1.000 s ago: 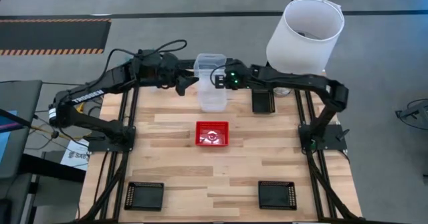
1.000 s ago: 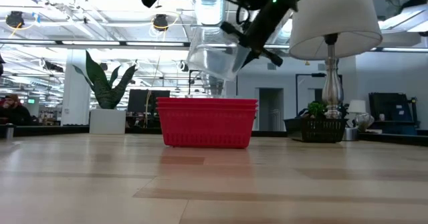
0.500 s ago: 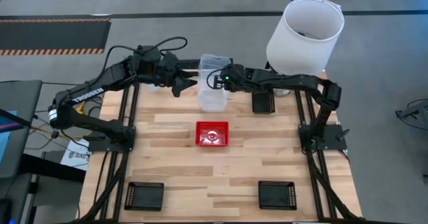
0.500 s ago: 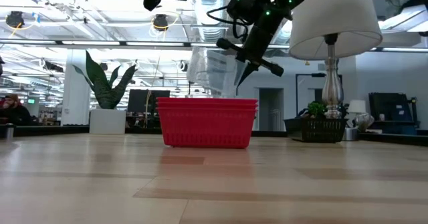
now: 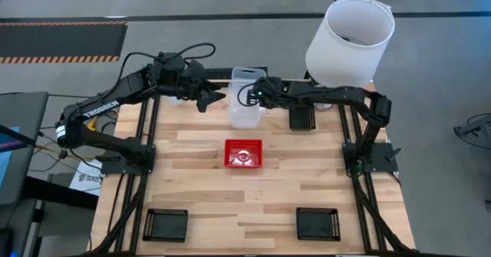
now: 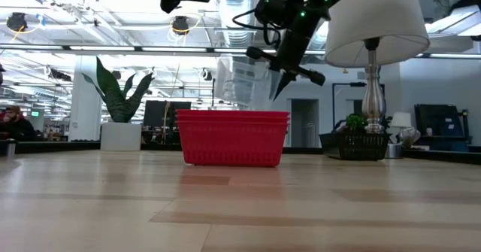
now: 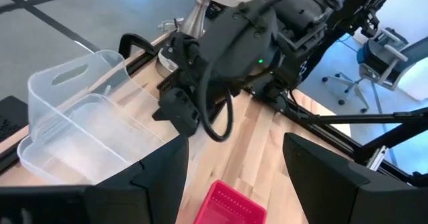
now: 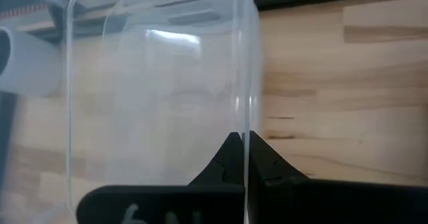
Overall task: Stack baskets by color
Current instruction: Stack the bottom transparent bin on the top stacked transparent bins
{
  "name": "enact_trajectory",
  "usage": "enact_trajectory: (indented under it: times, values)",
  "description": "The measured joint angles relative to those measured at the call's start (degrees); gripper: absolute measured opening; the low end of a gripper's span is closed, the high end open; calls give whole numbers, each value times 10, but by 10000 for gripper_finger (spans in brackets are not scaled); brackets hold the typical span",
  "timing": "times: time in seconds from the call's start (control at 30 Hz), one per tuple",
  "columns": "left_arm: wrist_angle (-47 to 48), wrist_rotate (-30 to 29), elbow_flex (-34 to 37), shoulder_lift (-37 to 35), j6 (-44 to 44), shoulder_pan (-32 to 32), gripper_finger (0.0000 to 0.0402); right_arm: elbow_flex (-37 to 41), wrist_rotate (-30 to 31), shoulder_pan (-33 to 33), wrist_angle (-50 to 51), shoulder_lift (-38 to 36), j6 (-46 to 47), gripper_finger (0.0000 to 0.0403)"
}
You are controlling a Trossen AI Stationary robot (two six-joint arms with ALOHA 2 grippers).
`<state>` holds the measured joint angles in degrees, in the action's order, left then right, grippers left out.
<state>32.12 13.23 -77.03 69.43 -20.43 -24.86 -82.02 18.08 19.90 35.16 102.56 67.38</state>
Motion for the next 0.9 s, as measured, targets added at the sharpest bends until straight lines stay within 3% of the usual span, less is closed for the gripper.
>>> enact_trajectory:
  times: [0.77, 0.9]
  values:
    - [-1, 5, 0, 0, -2, 0, 230, 0, -1, 4, -22, 25, -3, 3]
    - [-1, 9, 0, 0, -3, 0, 230, 0, 1, 5, -23, 25, -3, 18]
